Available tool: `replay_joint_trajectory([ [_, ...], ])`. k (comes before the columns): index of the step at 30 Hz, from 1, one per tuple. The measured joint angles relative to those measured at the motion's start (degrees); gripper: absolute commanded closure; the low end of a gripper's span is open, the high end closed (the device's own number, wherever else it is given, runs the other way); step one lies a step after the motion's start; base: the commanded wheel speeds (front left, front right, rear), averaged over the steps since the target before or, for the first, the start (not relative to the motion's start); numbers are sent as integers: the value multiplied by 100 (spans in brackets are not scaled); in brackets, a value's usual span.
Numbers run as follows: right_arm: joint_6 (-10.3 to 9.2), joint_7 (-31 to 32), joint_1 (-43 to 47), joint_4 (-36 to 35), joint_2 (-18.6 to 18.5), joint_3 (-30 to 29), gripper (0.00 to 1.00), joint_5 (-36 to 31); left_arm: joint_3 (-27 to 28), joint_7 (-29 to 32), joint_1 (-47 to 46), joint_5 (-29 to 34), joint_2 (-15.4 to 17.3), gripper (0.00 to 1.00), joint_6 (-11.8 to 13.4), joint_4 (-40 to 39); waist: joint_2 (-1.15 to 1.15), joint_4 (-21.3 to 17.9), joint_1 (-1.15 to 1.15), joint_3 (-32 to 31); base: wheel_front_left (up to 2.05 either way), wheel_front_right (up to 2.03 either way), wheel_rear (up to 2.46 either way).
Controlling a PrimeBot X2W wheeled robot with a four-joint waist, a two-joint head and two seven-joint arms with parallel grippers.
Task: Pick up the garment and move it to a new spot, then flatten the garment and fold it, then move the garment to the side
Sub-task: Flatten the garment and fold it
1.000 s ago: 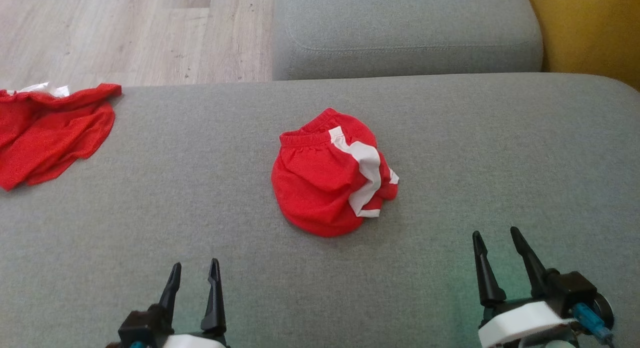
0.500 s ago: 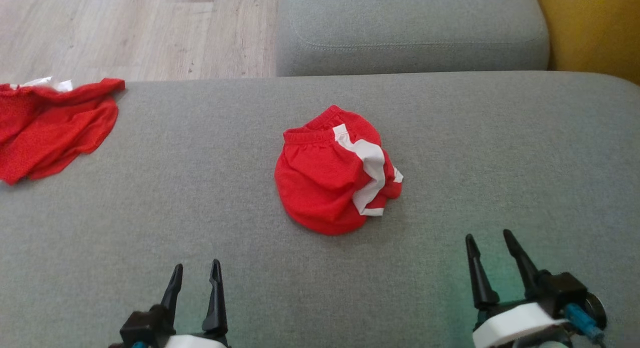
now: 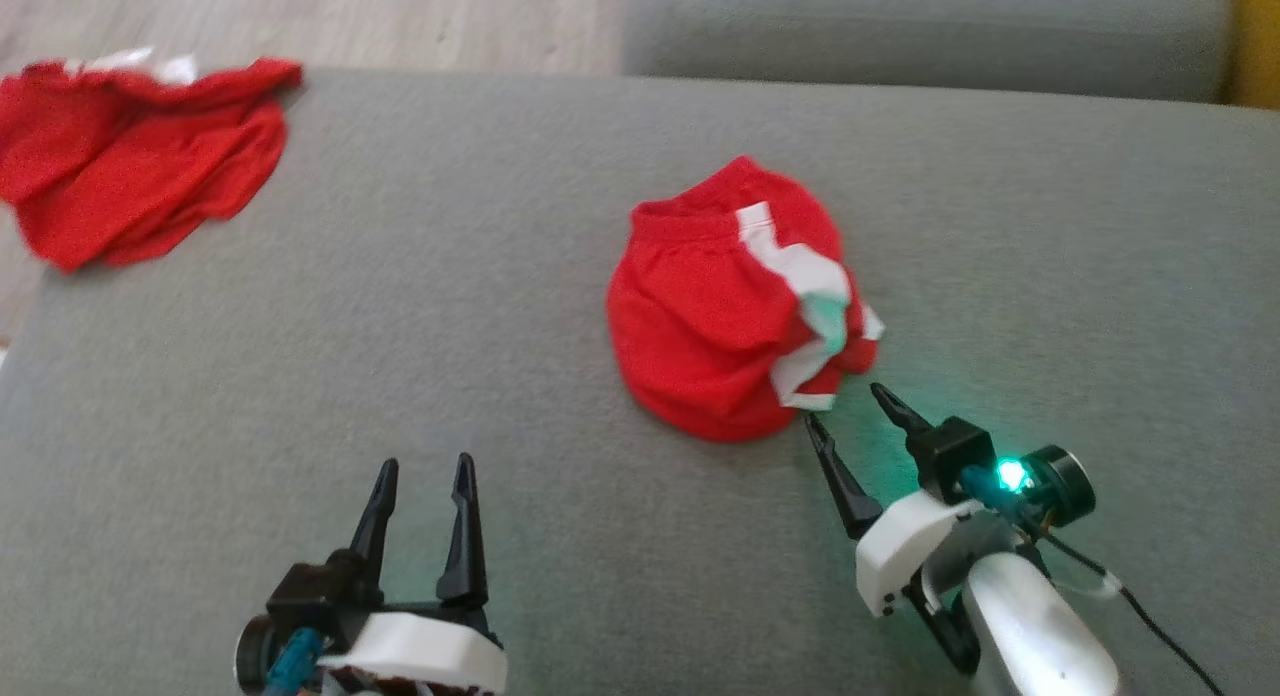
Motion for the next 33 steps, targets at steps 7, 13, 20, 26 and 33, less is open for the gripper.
replay_joint_trajectory([
  [7, 0, 76, -521, 826, -12, -105, 0, -246, -2, -1, -110, 47, -146, 0, -49, 42, 0, 415, 0, 314, 0, 0, 0],
  [13, 0, -111, -892, 1268, -18, -288, 76, -396, 33, -1, -128, 107, -222, 0, -138, 153, 0, 636, -1, 493, 0, 0, 0],
  [20, 0, -431, -909, 1170, -21, -701, 100, -476, 105, -2, -156, 211, -288, 0, -152, 176, 0, 559, -1, 478, 0, 0, 0],
  [26, 0, -557, -533, 365, -15, -1195, 100, -650, 218, -2, -145, 249, -307, 0, -201, 191, 0, 343, -2, 355, 0, 0, 0],
  [33, 0, -248, 75, -455, -21, -1927, 100, -1315, 220, -2, -112, 310, -322, 0, -252, 196, 0, 33, -2, 216, 0, 0, 0],
])
